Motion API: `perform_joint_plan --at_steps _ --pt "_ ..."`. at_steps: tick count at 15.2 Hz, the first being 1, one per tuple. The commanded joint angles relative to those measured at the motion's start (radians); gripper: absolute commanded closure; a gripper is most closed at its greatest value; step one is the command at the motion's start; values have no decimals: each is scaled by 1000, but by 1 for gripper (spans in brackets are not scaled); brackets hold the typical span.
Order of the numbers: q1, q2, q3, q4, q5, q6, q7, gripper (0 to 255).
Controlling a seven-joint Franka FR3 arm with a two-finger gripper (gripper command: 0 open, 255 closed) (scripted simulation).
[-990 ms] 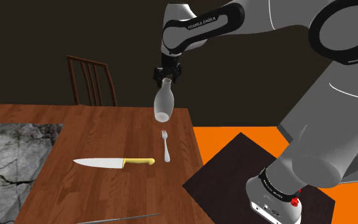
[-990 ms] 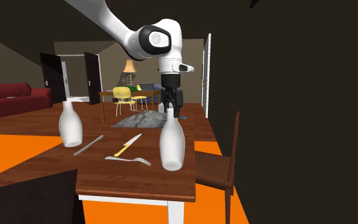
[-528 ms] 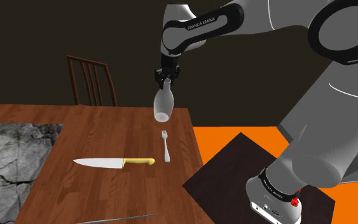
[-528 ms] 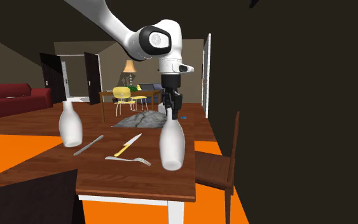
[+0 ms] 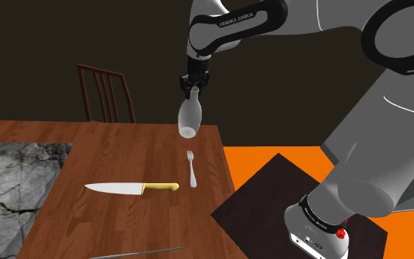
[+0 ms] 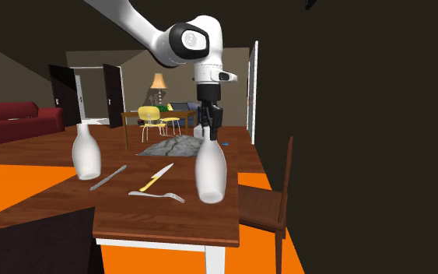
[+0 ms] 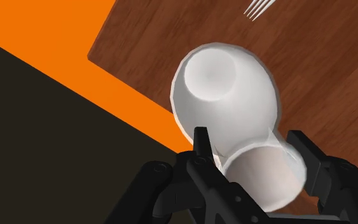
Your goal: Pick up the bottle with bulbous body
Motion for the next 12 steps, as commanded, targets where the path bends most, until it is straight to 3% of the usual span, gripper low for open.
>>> perform_joint_plan --at_steps 1,12 --pt "0 -8 0 17 1 -25 0 255" --pt "0 -39 0 100 2 -139 -1 255"
